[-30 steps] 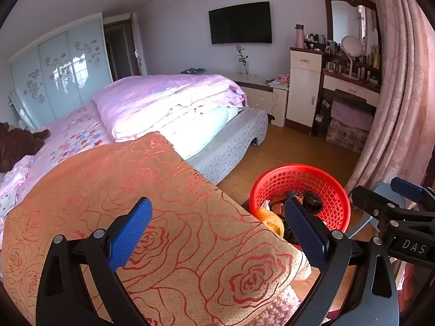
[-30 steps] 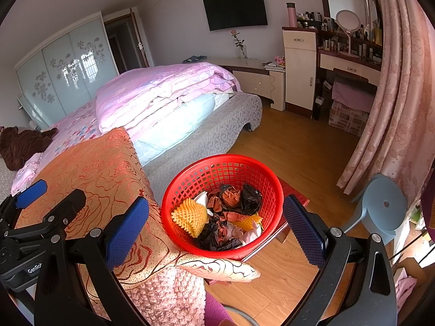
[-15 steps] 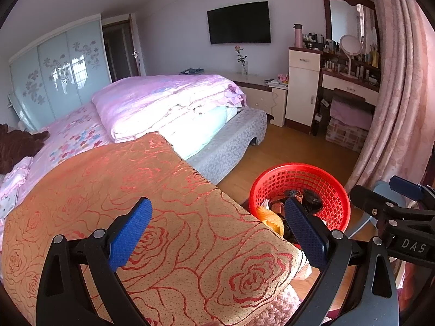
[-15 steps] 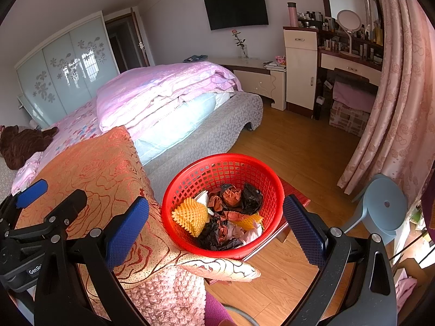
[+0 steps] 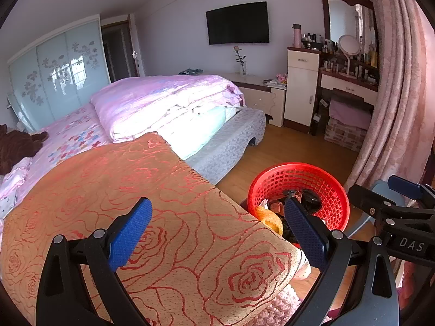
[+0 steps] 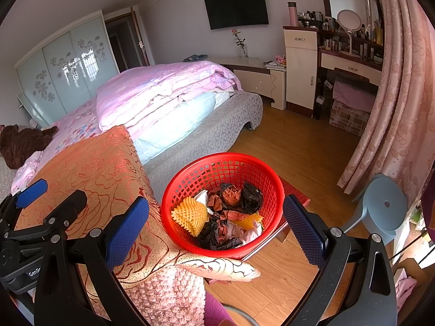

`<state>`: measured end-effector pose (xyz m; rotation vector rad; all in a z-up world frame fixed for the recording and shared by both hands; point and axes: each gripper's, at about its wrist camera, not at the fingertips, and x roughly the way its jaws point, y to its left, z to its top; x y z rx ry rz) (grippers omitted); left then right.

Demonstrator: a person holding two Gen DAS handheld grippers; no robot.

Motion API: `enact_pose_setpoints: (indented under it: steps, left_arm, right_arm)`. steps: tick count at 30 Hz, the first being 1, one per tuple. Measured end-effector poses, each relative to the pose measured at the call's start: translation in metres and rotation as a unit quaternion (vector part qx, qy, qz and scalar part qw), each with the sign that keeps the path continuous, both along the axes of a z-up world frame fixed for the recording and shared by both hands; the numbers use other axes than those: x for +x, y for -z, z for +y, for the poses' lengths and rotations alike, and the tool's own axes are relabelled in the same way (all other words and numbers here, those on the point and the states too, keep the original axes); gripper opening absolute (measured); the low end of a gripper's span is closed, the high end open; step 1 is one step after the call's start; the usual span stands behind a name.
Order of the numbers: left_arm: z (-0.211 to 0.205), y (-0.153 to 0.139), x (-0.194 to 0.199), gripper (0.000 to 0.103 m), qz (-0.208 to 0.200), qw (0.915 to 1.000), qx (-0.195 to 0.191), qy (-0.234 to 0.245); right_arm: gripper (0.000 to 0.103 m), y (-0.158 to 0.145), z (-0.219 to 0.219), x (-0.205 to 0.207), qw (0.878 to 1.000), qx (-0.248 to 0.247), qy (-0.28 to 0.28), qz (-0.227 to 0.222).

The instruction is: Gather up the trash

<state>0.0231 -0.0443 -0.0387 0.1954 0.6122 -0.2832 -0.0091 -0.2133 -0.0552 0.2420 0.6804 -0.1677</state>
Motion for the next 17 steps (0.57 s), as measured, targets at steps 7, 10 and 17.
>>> enact_pose_setpoints:
  steps: [7,10,17]
  left_arm:
    - [-0.004,-0.004,-0.001,0.094,-0.007,1.0,0.002,0.005]
    - [-0.005,-0.004,0.0,0.094,-0.001,1.0,0.002,0.006]
    - [0.027,-0.01,0.013,0.094,0.012,0.9993,-0.017,-0.031]
  right_arm:
    - [0.096,0.002,0.001,-0.003,1.0,0.001,0.002,0.0]
    - [0.096,0.004,0.003,-0.004,1.0,0.0,0.004,0.001]
    - [0.096,0.013,0.011,-0.005,1.0,-0.005,0.0,0.013]
